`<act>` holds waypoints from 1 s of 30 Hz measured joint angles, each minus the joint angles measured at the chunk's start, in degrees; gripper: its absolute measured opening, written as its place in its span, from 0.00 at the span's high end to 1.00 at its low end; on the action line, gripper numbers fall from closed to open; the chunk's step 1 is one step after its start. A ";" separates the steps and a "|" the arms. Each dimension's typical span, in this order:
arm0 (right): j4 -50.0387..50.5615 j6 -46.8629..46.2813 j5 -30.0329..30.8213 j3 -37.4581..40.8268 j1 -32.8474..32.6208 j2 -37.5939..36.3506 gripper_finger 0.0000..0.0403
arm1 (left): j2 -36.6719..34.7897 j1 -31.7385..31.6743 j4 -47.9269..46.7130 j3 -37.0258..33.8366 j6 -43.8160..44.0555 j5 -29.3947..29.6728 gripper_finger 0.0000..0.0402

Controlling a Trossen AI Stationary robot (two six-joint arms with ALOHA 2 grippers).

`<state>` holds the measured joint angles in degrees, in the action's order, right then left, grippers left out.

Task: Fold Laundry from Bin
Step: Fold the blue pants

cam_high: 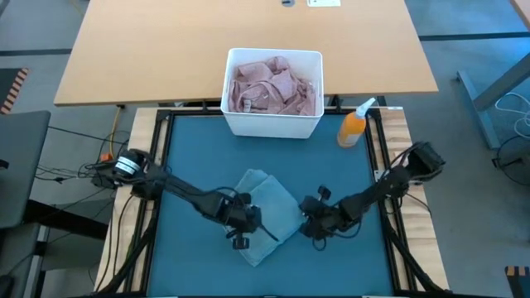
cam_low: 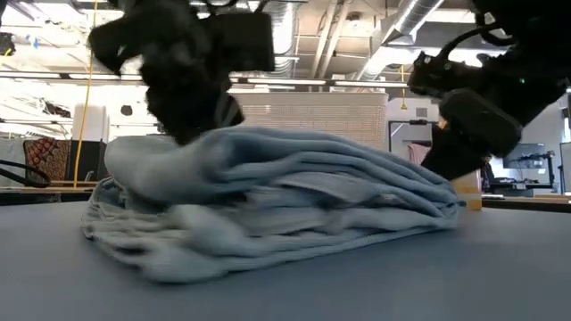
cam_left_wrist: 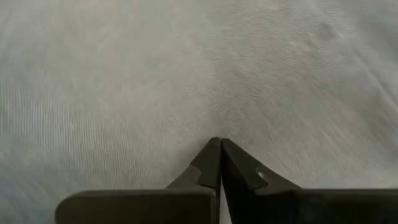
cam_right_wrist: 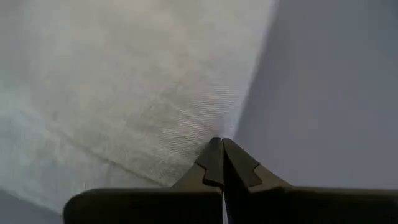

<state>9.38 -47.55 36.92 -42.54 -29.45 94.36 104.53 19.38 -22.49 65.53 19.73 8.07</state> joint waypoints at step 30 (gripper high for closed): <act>12.53 11.83 3.49 -7.03 9.69 -3.58 0.96 | -21.21 12.68 20.72 -24.99 8.36 10.72 1.00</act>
<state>21.91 -35.72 40.41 -49.58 -19.77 90.78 83.32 32.06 -1.77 40.54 28.09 18.79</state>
